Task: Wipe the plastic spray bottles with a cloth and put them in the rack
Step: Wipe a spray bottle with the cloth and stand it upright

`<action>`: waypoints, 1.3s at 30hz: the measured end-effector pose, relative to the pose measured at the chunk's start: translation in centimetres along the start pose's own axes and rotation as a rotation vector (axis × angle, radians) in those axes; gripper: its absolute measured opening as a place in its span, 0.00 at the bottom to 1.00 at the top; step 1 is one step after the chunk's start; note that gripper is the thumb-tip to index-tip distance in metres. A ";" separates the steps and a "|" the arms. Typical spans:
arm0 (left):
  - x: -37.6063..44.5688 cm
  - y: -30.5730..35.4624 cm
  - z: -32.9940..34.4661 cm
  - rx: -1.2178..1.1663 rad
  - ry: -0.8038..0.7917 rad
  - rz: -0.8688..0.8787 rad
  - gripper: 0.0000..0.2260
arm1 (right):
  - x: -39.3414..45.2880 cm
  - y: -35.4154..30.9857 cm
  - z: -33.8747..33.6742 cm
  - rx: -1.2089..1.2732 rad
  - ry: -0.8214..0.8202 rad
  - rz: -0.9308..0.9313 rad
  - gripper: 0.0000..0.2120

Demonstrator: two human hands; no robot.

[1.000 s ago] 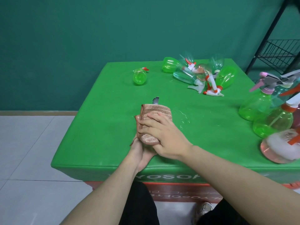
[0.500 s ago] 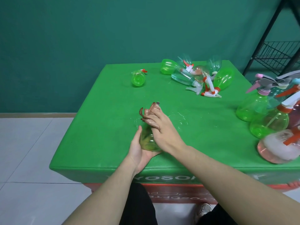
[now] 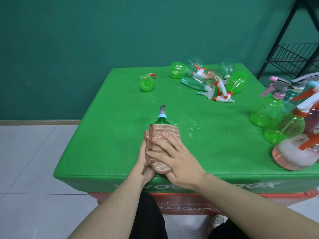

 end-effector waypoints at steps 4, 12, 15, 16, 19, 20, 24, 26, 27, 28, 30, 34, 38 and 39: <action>0.0 -0.1 0.2 0.047 -0.018 0.009 0.29 | -0.4 -0.2 -0.6 -0.007 0.016 -0.042 0.30; -0.1 0.7 0.7 -0.006 -0.031 0.051 0.21 | 1.2 0.2 -1.4 -0.048 0.023 -0.020 0.29; -0.3 1.1 1.1 -0.024 -0.058 0.095 0.17 | 2.3 1.1 -2.1 -0.026 0.032 0.051 0.30; -0.3 1.2 1.2 -0.027 -0.066 0.103 0.17 | 2.6 1.4 -2.2 -0.007 0.024 0.082 0.31; -0.1 1.3 1.0 -0.038 -0.068 0.110 0.16 | 3.4 2.3 -1.8 0.040 -0.003 0.186 0.32; 0.0 1.3 0.9 -0.028 -0.076 0.107 0.16 | 3.8 2.8 -2.0 0.066 0.009 0.240 0.32; 0.1 0.7 1.3 0.052 -0.122 0.062 0.17 | 5.0 5.5 -3.0 0.262 0.060 0.489 0.30; 0.1 0.7 1.4 0.057 -0.133 0.055 0.17 | 5.5 6.9 -2.8 0.358 0.057 0.592 0.27; 0.2 0.7 1.4 0.058 -0.134 0.053 0.17 | 5.6 7.5 -2.6 0.383 0.053 0.627 0.25; 0.2 0.6 1.4 0.054 -0.134 0.053 0.18 | 5.7 7.7 -2.5 0.392 0.057 0.643 0.25; 0.2 0.5 1.4 0.023 -0.134 0.046 0.18 | 5.4 7.4 -2.5 0.383 0.068 0.634 0.27; 0.2 0.8 1.2 -0.019 -0.124 0.065 0.18 | 4.4 5.0 -2.4 0.271 0.048 0.467 0.31; 0.1 0.8 1.0 -0.039 -0.086 0.078 0.18 | 3.1 3.7 -2.0 0.190 0.022 0.329 0.32; 0.0 0.9 1.0 -0.066 -0.084 0.091 0.17 | 2.6 3.1 -1.7 0.162 0.009 0.288 0.32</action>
Point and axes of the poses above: each hand's wrist, its own x-axis towards the middle knuckle, its own z-axis out of the palm, y = z × x, the point moved 10 cm from there along x, towards the middle knuckle, and after that the axes turned 7 degrees about x, right-handed, at the moved point
